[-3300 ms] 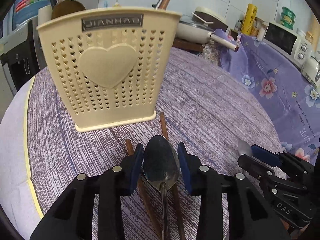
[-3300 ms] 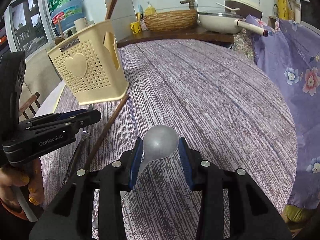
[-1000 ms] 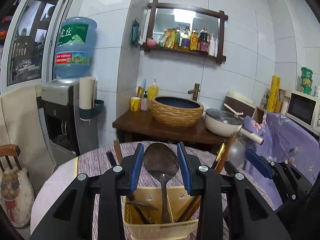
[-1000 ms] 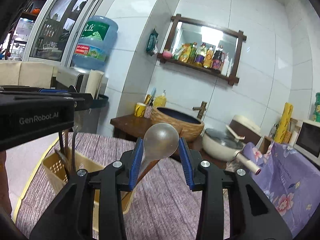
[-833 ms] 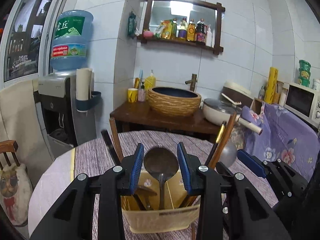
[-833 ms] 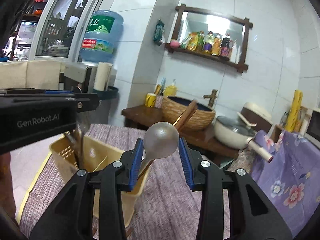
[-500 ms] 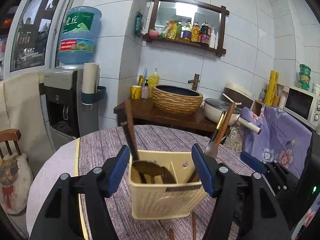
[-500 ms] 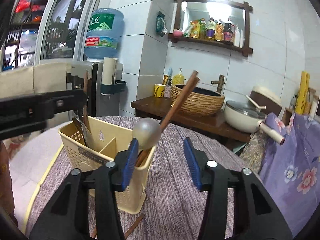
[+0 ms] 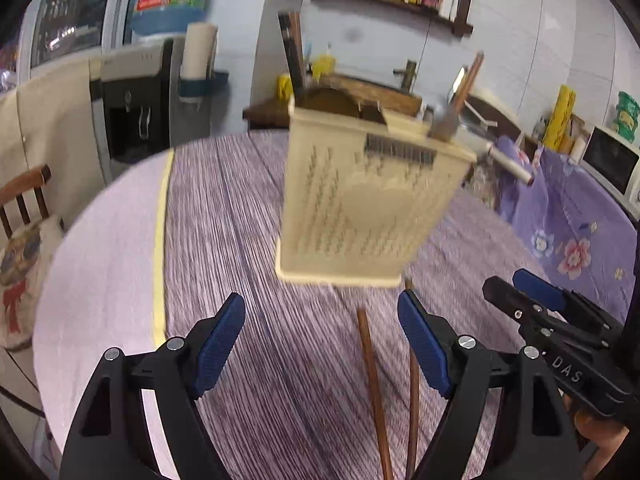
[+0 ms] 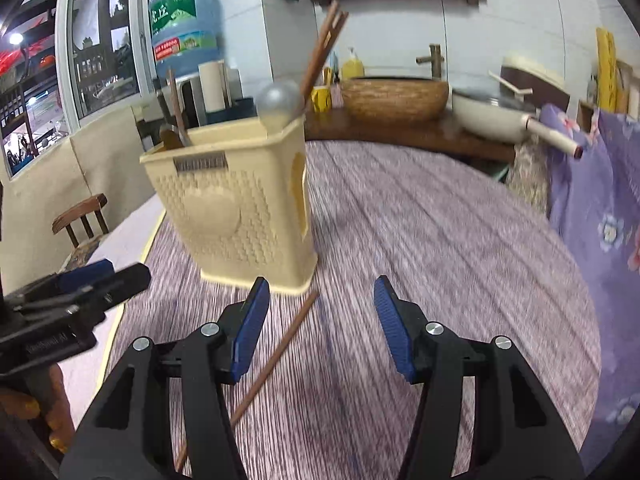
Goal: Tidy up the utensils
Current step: 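Grasp a brown chopstick lying on the table with the left tool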
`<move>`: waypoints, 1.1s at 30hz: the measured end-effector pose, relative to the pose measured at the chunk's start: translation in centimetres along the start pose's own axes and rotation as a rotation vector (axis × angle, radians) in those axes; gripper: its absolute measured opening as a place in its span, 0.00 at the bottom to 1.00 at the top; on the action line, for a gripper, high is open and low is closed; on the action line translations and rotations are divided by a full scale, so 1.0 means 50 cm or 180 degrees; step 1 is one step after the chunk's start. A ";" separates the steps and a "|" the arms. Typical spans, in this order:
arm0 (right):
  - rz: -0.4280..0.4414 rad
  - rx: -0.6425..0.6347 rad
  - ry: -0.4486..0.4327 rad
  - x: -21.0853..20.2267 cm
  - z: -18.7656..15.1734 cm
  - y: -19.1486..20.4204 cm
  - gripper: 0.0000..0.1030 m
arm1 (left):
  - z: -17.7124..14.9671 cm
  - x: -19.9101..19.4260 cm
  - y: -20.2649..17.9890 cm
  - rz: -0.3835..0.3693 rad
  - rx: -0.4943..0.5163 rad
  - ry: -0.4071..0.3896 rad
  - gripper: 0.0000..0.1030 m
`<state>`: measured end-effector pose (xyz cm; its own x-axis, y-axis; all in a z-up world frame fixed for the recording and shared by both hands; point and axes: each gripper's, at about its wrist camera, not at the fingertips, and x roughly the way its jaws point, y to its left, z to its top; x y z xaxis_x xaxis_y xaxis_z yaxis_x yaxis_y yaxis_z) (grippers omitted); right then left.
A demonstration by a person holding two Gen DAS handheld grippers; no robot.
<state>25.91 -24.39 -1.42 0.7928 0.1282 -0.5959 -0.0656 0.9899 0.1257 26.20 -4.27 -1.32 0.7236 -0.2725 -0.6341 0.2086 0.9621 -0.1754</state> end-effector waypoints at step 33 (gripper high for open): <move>-0.0218 0.0329 0.0312 -0.012 -0.086 -0.061 0.65 | -0.065 0.124 -0.072 0.0265 0.0515 0.0610 0.18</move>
<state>23.01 -27.21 -4.86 0.7299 0.0711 -0.6798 0.0531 0.9857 0.1601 27.80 -9.39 -7.06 0.6081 -0.1716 -0.7751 0.2672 0.9636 -0.0037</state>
